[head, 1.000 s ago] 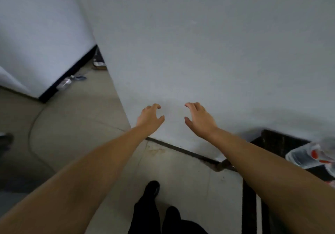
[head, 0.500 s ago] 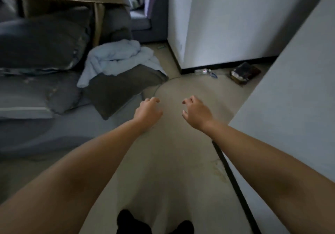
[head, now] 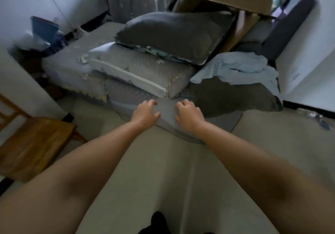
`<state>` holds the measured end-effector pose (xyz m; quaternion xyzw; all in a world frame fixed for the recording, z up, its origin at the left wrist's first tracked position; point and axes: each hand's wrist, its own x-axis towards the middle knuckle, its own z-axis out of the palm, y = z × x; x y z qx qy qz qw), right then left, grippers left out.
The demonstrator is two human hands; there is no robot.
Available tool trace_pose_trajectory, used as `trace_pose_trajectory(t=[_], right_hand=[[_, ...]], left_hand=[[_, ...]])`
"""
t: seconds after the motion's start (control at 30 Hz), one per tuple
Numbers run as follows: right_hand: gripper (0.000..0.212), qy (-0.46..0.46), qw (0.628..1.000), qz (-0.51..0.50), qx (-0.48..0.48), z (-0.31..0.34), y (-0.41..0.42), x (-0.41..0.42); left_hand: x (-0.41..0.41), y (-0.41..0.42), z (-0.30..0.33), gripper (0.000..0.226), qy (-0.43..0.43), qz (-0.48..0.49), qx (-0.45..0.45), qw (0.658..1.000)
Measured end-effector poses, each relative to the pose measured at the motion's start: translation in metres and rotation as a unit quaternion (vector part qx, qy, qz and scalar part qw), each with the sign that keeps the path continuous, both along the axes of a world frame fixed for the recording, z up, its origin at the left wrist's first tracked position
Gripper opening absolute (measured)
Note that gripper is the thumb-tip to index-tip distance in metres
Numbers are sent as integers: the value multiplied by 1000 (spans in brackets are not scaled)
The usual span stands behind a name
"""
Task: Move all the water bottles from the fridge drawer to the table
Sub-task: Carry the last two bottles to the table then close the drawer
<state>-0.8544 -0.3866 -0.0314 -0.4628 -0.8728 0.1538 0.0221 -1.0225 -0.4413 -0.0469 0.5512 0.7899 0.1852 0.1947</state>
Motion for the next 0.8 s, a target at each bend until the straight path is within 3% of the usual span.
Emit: trace_pose_trajectory(t=[0.2, 0.33, 0.57, 0.8], right_hand=[[34, -16, 989, 146, 14, 4, -9, -133], [30, -12, 963, 269, 28, 4, -42, -240], [34, -3, 878, 478, 33, 10, -116, -413], [35, 11, 806, 589, 58, 17, -162, -557]], left_hand=[[-108, -65, 2, 41, -18, 142, 19, 989], [-181, -130, 4, 39, -7, 249, 19, 968], [-301, -237, 11, 39, 19, 445, 11, 895], [-384, -296, 22, 43, 14, 561, 13, 828]])
